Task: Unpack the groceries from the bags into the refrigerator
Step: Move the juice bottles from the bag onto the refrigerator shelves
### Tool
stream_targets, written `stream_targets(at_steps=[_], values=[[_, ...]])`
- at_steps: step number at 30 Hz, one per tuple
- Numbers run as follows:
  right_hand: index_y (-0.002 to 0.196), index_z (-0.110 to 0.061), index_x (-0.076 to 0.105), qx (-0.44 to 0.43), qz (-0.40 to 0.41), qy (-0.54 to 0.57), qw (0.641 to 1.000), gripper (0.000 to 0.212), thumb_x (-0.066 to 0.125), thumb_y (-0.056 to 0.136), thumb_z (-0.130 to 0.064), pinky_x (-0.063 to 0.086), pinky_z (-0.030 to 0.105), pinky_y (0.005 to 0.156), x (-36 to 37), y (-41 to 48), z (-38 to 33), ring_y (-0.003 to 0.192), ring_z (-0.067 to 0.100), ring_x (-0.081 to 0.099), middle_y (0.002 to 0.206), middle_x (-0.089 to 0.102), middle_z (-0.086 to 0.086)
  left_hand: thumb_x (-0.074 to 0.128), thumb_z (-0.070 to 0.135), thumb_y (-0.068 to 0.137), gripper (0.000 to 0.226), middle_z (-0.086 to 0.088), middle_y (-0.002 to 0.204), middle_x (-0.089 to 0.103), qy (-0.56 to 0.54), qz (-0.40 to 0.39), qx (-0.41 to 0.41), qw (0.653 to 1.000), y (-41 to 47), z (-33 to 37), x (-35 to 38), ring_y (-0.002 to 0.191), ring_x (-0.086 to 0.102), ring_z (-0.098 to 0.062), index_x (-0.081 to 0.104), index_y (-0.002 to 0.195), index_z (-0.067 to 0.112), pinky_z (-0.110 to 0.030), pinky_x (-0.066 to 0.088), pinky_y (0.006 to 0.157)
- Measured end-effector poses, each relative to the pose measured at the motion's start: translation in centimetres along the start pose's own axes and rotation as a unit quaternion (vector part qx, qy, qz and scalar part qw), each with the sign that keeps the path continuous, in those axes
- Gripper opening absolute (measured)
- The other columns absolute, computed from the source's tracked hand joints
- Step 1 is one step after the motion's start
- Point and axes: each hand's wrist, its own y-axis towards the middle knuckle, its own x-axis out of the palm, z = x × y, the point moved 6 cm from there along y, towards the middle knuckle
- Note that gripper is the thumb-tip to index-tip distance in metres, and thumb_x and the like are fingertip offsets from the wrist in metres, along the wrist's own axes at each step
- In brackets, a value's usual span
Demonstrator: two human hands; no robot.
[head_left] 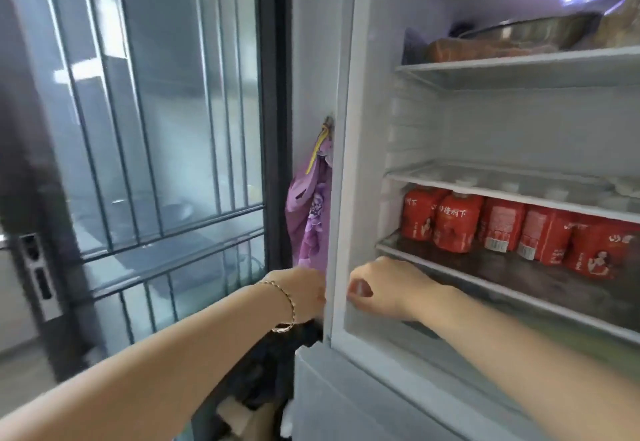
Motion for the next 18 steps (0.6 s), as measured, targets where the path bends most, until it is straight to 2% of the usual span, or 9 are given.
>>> stream_targets(at_steps=[2, 4, 9, 11, 14, 18], values=[[0.106, -0.021, 0.064, -0.062, -0.025, -0.001, 0.998, 0.025, 0.049, 0.092, -0.035, 0.044, 0.028, 0.075, 1.5, 0.1, -5.0, 0.098, 0.020, 0.060, 0.106, 0.066, -0.002, 0.033, 0.019, 0.100, 0.033, -0.006, 0.125, 0.057, -0.009, -0.044, -0.074, 0.996, -5.1, -3.4, 1.7, 0.114, 0.054, -0.029, 0.057, 0.121, 0.008, -0.042, 0.047, 0.094], [0.105, -0.021, 0.064, -0.131, -0.037, -0.013, 0.991, 0.024, 0.048, 0.092, -0.033, 0.043, 0.028, 0.076, 2.8, 0.0, -10.4, 0.099, 0.020, 0.059, 0.107, 0.066, 0.000, 0.034, 0.019, 0.100, 0.034, -0.007, 0.126, 0.056, -0.018, -0.081, -0.146, 0.986, -10.5, -6.5, 3.8, 0.115, 0.053, -0.031, 0.057, 0.122, 0.008, -0.042, 0.047, 0.094], [0.109, -0.016, 0.065, -0.314, -0.037, -0.034, 0.948, 0.027, 0.047, 0.094, -0.029, 0.045, 0.029, 0.083, 4.9, -3.6, -27.0, 0.102, 0.023, 0.060, 0.108, 0.066, 0.003, 0.040, 0.021, 0.095, 0.031, -0.007, 0.122, 0.061, -0.098, -0.089, -0.344, 0.929, -27.9, -13.2, 8.0, 0.112, 0.058, -0.029, 0.061, 0.116, 0.014, -0.036, 0.047, 0.088], [0.108, -0.016, 0.066, -0.386, -0.034, -0.036, 0.921, 0.026, 0.046, 0.094, -0.027, 0.048, 0.030, 0.083, 5.9, -6.4, -35.5, 0.100, 0.024, 0.062, 0.107, 0.067, 0.004, 0.041, 0.021, 0.093, 0.029, -0.007, 0.119, 0.063, -0.109, -0.092, -0.416, 0.898, -37.1, -15.2, 9.8, 0.107, 0.060, -0.029, 0.063, 0.111, 0.014, -0.035, 0.047, 0.085], [0.108, -0.023, 0.065, -0.465, -0.008, -0.025, 0.885, 0.027, 0.043, 0.093, -0.027, 0.044, 0.027, 0.079, 7.1, -11.3, -47.0, 0.101, 0.027, 0.062, 0.110, 0.067, 0.005, 0.042, 0.024, 0.093, 0.028, -0.007, 0.119, 0.063, -0.122, -0.081, -0.509, 0.849, -50.3, -16.7, 11.6, 0.107, 0.060, -0.028, 0.063, 0.110, 0.015, -0.033, 0.047, 0.084], [0.104, -0.027, 0.065, -0.563, -0.010, 0.018, 0.826, 0.024, 0.046, 0.091, -0.032, 0.042, 0.025, 0.078, 8.9, -21.1, -62.7, 0.101, 0.023, 0.061, 0.108, 0.067, -0.001, 0.043, 0.025, 0.091, 0.028, -0.008, 0.119, 0.063, -0.164, -0.059, -0.635, 0.752, -70.5, -16.5, 14.4, 0.109, 0.059, -0.029, 0.063, 0.108, 0.015, -0.033, 0.047, 0.087]])
